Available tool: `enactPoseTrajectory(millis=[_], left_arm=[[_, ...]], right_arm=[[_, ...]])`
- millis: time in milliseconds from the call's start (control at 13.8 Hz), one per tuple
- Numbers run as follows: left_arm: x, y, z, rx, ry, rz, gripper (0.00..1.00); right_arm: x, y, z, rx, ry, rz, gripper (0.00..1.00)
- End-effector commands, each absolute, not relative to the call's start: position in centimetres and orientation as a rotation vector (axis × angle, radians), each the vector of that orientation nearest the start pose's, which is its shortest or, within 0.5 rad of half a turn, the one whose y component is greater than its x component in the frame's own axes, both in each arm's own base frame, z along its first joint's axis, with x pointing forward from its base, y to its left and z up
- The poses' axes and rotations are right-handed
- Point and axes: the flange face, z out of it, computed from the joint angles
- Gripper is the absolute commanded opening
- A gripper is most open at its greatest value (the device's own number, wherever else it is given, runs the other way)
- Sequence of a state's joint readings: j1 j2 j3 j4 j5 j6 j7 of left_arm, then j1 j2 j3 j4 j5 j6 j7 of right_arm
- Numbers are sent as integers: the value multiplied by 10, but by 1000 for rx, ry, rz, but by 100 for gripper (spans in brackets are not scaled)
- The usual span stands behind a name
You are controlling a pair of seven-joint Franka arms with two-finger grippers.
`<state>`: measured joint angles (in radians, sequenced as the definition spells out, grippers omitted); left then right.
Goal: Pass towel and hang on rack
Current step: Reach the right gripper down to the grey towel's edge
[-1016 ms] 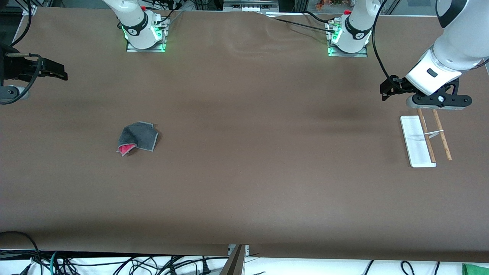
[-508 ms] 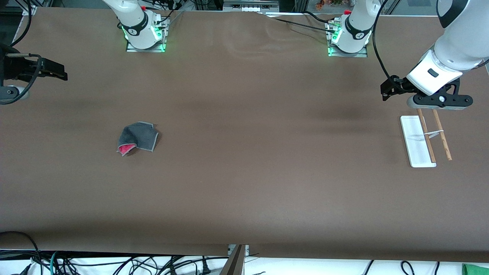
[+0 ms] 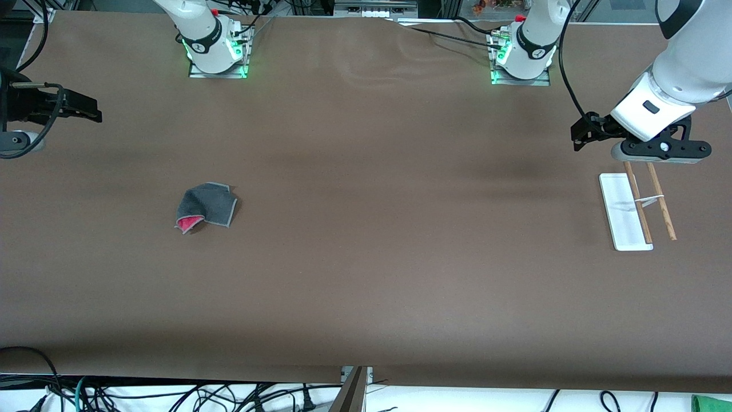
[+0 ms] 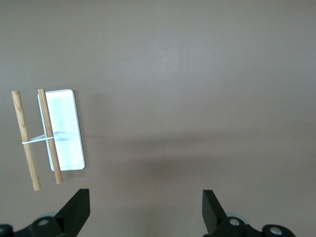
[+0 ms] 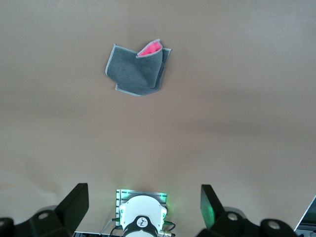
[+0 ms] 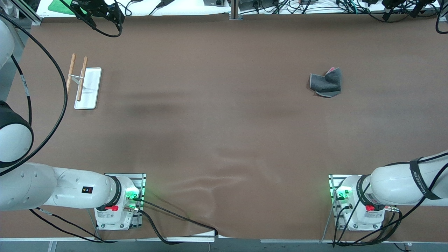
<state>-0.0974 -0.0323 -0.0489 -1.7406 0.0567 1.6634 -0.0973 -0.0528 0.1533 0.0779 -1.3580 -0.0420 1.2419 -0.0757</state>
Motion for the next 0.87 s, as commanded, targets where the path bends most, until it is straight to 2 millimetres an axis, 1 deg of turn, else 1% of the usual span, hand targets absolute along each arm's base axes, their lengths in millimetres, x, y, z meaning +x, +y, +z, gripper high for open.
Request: enactPoseTrajectory(millis=[0,73,218,290,508,581,726,798], left_arm=[[539,-75,580,-3077,72,57,100],[540,-76,579,-3077,74,57,100],[539,-76,580,-3076,74,56,100],[539,-76,579,-3076,76,59,100],[539,-77,580,-3076,79,56,100],[539,-79,580,-3076,81,56,100],[539,-79,580,-3076,83,54,100],[539,-79,580,-3076,83,56,100]], right_arm=[[569,4,613,-3139,-164,408,100],[573,4,611,-3146,-167,372,100],[576,4,594,-3145,-166,382,100],[579,4,581,-3146,-169,382,100],[585,4,527,-3146,-175,394,100],[587,4,512,-3149,-180,380,100],[595,5,471,-3145,-185,384,100],[600,5,440,-3138,-190,399,100]])
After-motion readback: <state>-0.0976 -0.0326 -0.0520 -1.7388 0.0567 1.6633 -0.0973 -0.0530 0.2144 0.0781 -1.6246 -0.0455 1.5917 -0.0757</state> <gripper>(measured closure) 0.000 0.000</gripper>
